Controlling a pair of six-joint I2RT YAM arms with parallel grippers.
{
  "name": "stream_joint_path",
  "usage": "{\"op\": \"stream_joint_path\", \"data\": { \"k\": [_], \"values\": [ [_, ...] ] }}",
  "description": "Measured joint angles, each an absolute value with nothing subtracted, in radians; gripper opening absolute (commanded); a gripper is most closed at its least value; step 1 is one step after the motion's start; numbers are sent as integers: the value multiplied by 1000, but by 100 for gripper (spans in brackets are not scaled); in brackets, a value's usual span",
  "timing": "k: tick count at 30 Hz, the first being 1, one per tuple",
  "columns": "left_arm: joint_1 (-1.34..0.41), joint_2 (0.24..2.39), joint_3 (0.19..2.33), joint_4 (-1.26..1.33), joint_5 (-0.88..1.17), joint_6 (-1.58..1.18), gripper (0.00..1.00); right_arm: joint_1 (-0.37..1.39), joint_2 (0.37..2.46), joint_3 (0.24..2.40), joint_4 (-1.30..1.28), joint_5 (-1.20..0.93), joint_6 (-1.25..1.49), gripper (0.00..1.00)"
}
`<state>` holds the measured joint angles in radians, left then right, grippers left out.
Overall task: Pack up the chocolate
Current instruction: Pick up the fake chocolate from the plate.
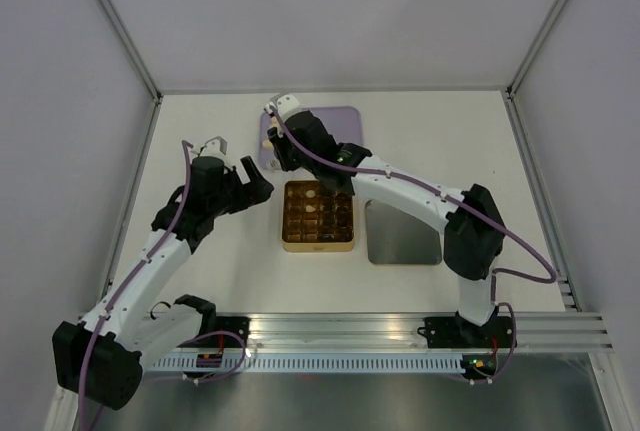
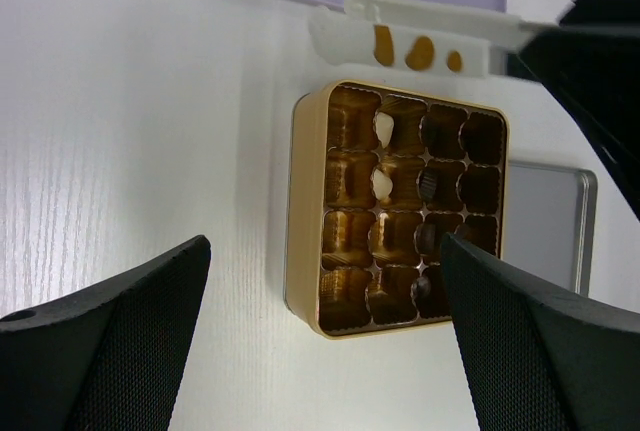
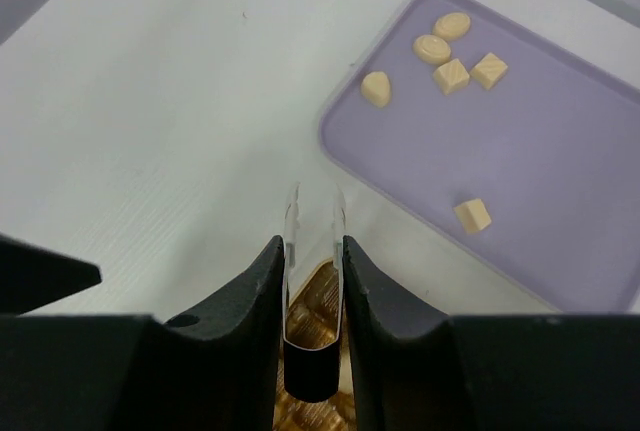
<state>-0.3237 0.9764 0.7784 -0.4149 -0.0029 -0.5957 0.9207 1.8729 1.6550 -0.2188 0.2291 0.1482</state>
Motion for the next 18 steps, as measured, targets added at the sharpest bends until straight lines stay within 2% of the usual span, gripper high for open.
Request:
{"op": "stream_joint_path", "data": {
  "k": [9, 18],
  "values": [
    [-322, 957, 778, -416, -26, -599, 100, 828, 2091, 1828, -215, 149, 127, 32],
    [-322, 929, 778, -417, -30, -599, 100, 818, 2233, 1926, -180, 137, 107, 34]
  ]
}}
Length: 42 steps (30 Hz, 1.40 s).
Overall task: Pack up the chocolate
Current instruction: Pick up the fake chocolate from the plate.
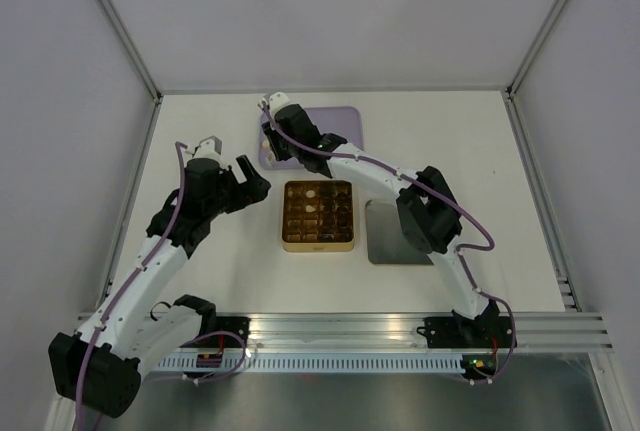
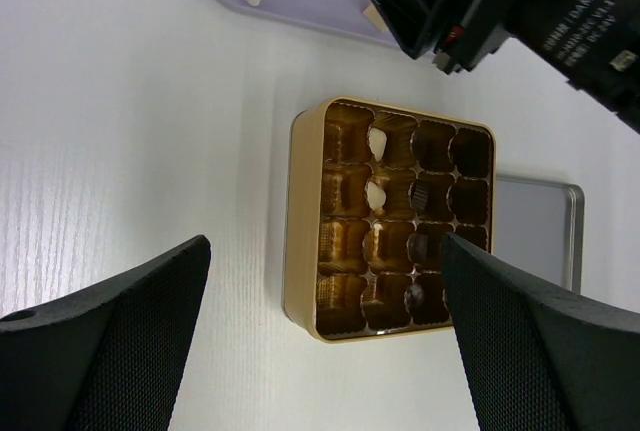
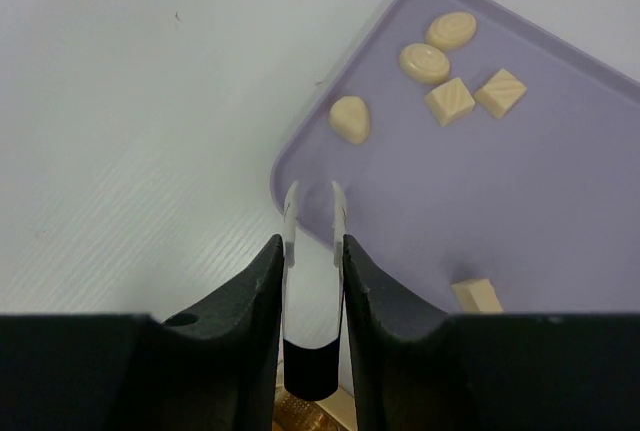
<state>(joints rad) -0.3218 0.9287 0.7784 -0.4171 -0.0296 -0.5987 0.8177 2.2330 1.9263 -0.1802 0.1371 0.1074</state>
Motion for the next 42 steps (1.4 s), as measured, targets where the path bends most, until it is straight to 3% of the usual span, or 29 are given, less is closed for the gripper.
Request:
{"op": "stream_joint_path", "data": {
  "k": [12, 25, 32, 42],
  "values": [
    [-322, 921, 778, -417, -35, -599, 100, 815, 2360, 2034, -172, 185, 88, 39],
    [-322, 923, 778, -417, -51, -599, 100, 806, 2442, 2104, -173, 218, 81, 38],
    [-322, 923, 778, -417, -52, -599, 100, 795, 2449, 2114, -172, 192, 86, 22],
    [-322, 923, 778, -417, -51, -599, 100, 794, 2384, 2009, -135, 190, 101, 11]
  ]
}}
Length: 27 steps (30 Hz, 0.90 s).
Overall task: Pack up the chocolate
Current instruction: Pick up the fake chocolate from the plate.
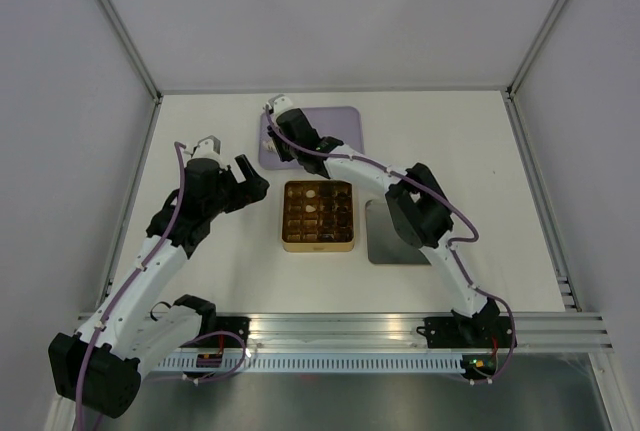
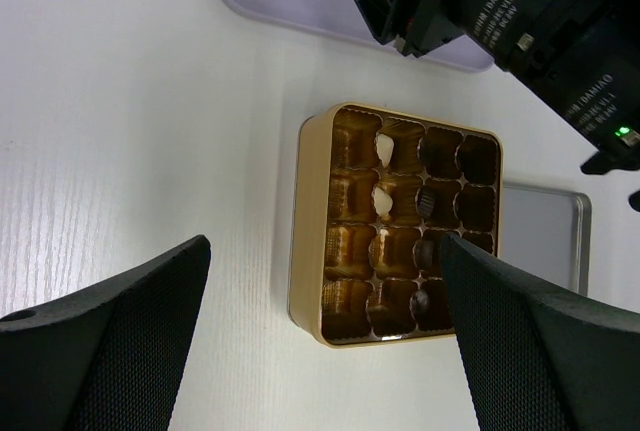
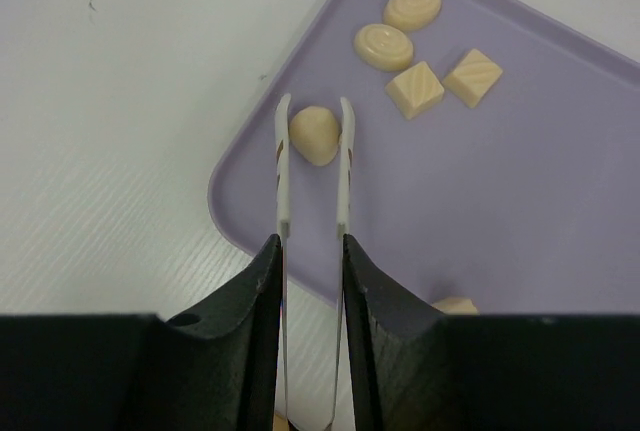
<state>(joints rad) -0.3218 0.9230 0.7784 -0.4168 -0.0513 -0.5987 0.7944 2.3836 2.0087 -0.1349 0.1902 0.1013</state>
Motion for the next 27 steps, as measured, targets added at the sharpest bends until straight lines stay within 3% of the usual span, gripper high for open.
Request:
{"op": "stream_joint_path", "data": {
  "k": [14, 27],
  "values": [
    [-322, 923, 778, -417, -39, -599, 100, 796, 2026, 1683, -21, 188, 118, 6],
    [-322, 923, 778, -417, -22, -601, 99, 838, 1546, 1209, -30, 150, 157, 6]
  ]
}}
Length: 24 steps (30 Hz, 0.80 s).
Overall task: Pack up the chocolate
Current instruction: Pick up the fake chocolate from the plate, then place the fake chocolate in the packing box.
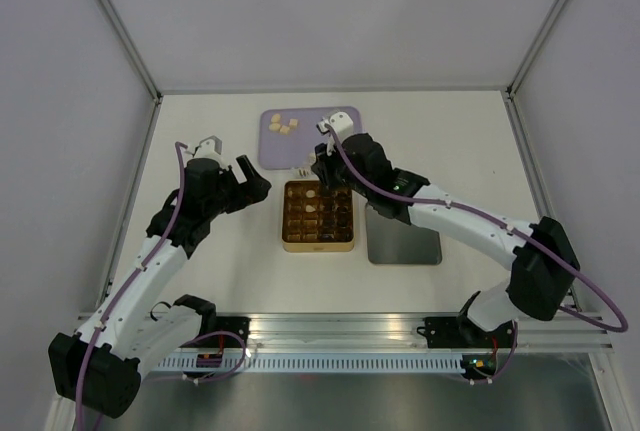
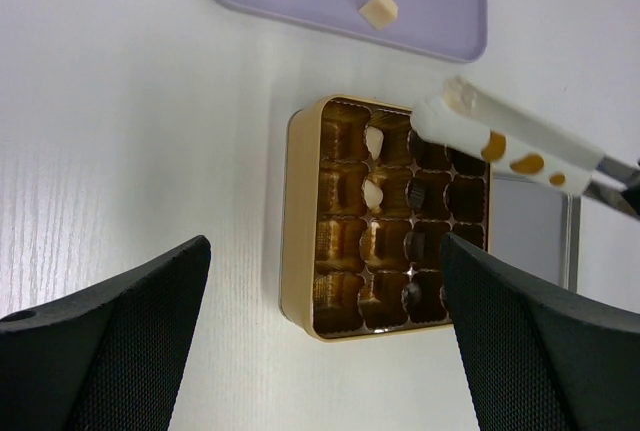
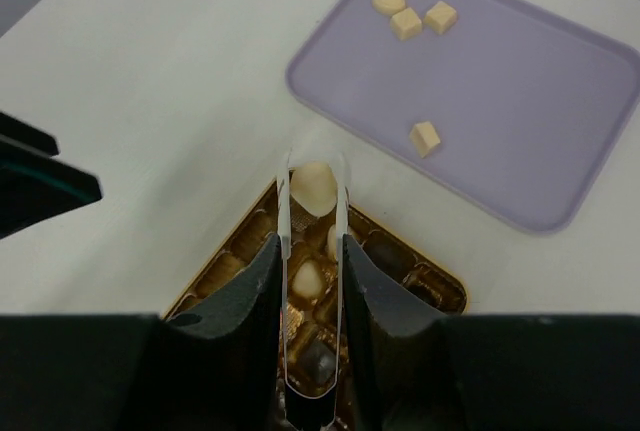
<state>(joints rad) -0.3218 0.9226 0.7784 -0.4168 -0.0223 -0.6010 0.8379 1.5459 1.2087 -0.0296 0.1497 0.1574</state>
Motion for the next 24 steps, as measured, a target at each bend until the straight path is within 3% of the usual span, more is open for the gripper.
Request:
{"op": "stream_joint_path", "data": {
  "k": [8, 24],
  "values": [
    [-322, 936, 778, -417, -15, -610, 100, 904, 1373, 1065, -93, 120, 189, 6],
    [-321, 930, 778, -416, 11, -614, 100, 989, 1363, 1008, -151, 142, 217, 6]
  ]
}}
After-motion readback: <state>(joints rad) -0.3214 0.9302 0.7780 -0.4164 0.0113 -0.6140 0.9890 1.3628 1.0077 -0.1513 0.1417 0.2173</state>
